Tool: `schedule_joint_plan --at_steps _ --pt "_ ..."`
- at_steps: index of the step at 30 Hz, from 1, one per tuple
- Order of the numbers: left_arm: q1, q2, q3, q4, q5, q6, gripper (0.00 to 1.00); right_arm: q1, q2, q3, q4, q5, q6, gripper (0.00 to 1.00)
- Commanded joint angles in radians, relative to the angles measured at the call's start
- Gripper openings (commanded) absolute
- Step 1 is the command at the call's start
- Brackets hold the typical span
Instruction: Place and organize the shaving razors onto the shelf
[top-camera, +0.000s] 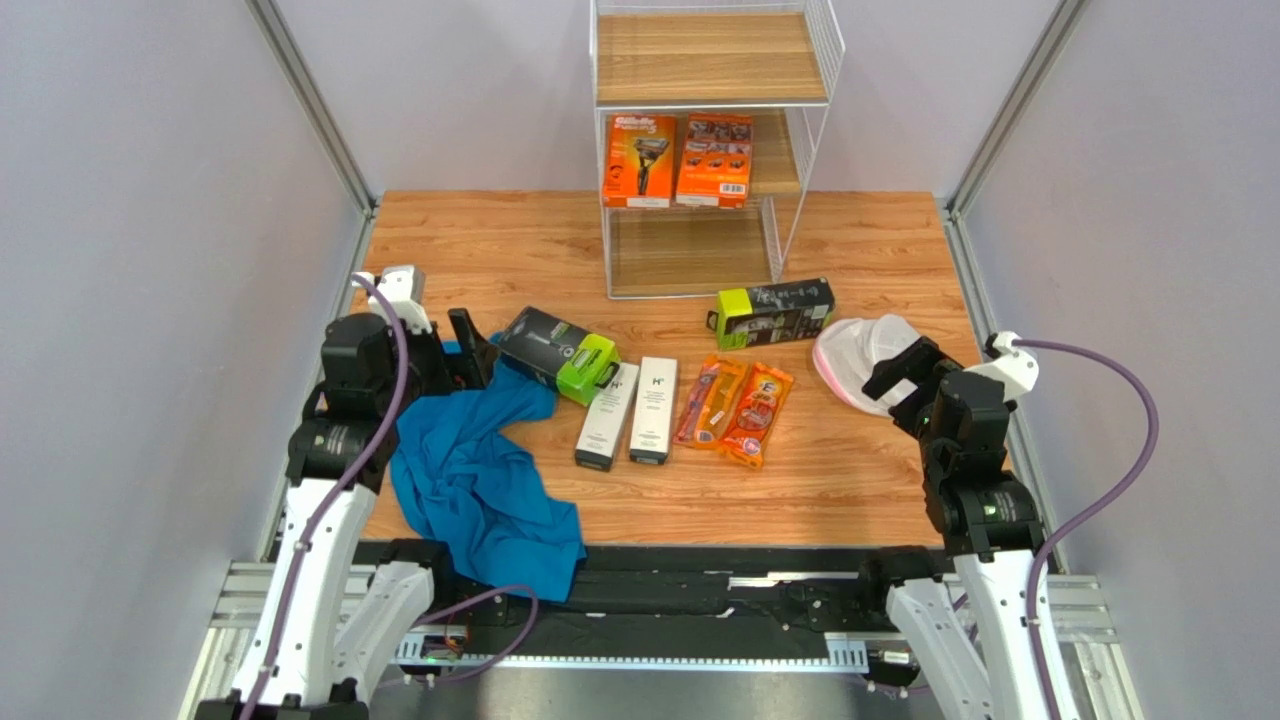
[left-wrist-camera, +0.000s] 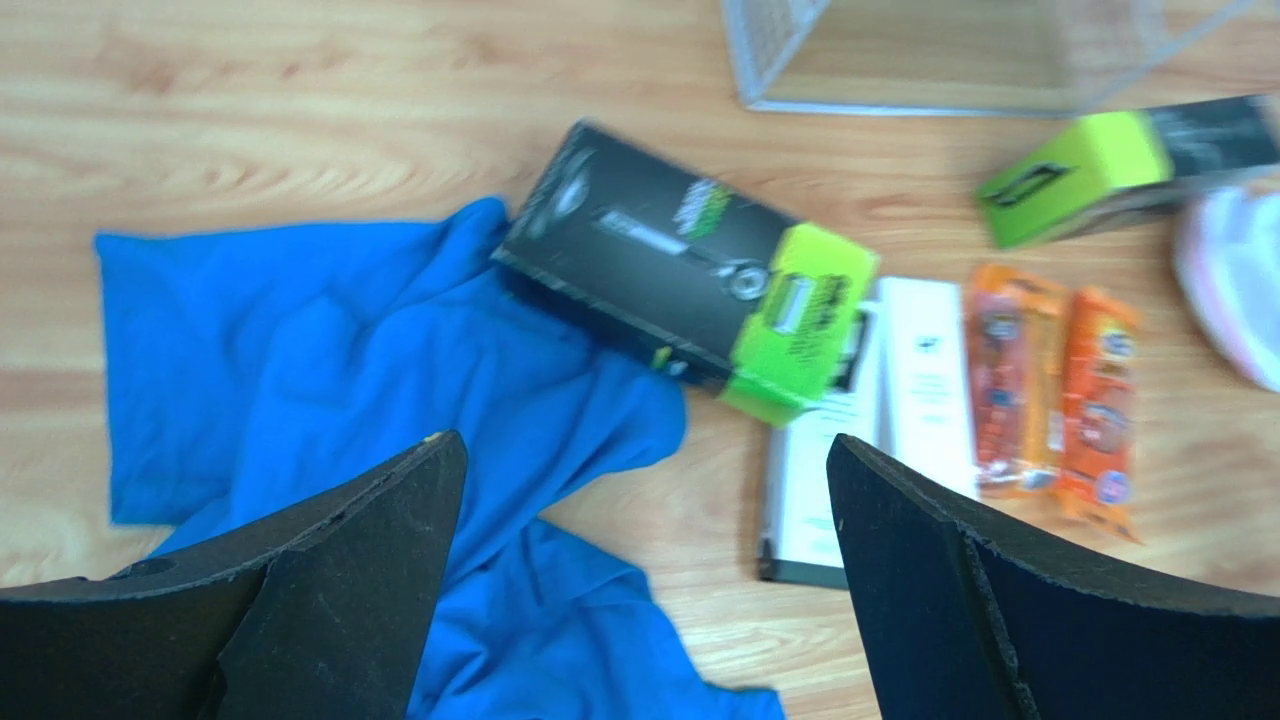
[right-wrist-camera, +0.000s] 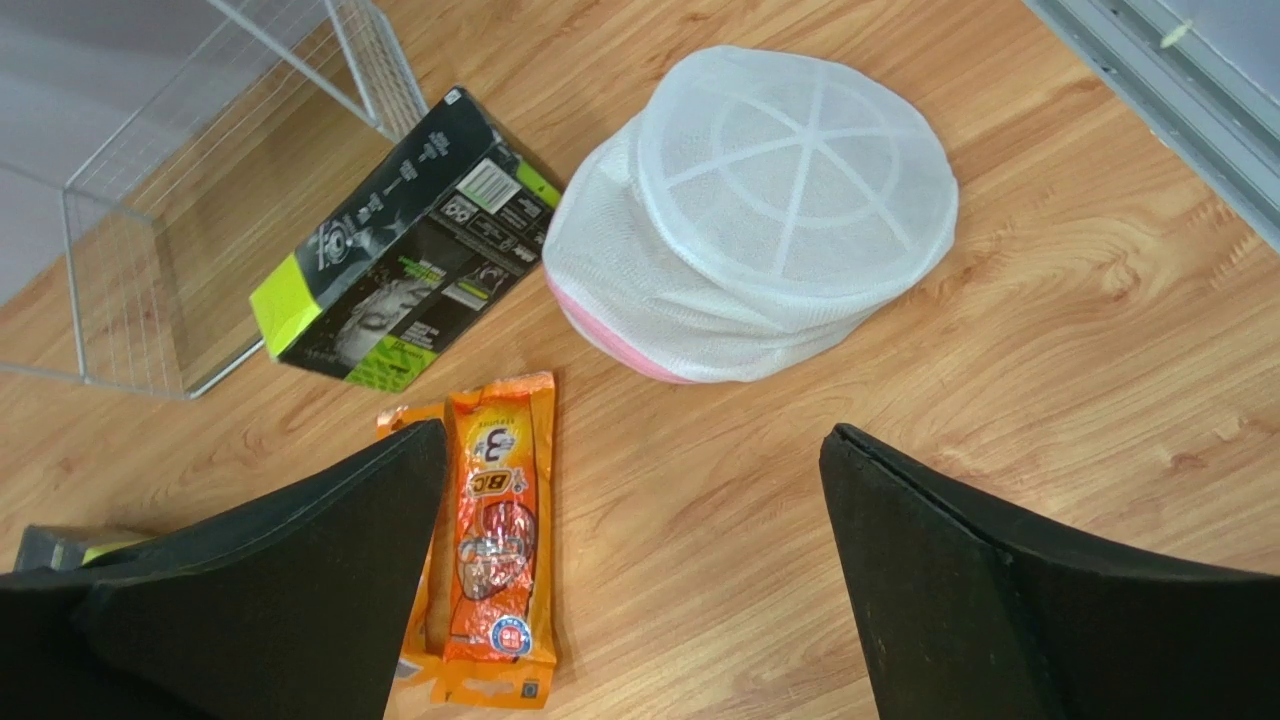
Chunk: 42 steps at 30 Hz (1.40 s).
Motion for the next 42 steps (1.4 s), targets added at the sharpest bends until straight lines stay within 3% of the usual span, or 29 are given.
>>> schedule_joint_plan --at_steps 1,4,8,15,28,37,42 --pt "0.005 -0.064 0.015 0.058 0.233 -0.014 0.99 0.002 -0.008 0.068 -0.039 -0.104 -0.063 1.0" --pt "0.003 -0.061 0.048 0.061 0.296 -0.046 0.99 0.0 -0.004 0.075 -0.006 -0.161 -0.046 1.0" --pt "0.003 -0.036 0.084 -0.005 0.264 -0.056 0.99 0.002 0.044 0.078 0.048 -0.36 -0.052 1.0" --pt "0.005 -0.005 0.095 -0.092 0.193 -0.089 0.99 0.0 0.121 0.101 0.02 -0.486 -0.07 1.0" --pt "0.003 -0.012 -0.169 0.162 0.366 -0.43 0.99 0.014 0.2 0.075 0.16 -0.737 -0.081 1.0" --pt "0.005 0.025 -0.287 0.288 0.396 -0.543 0.99 0.152 0.334 0.069 0.321 -0.73 -0.031 1.0" --pt "0.003 0.054 -0.32 0.346 0.409 -0.573 0.99 0.373 0.528 0.13 0.393 -0.638 -0.037 0.99"
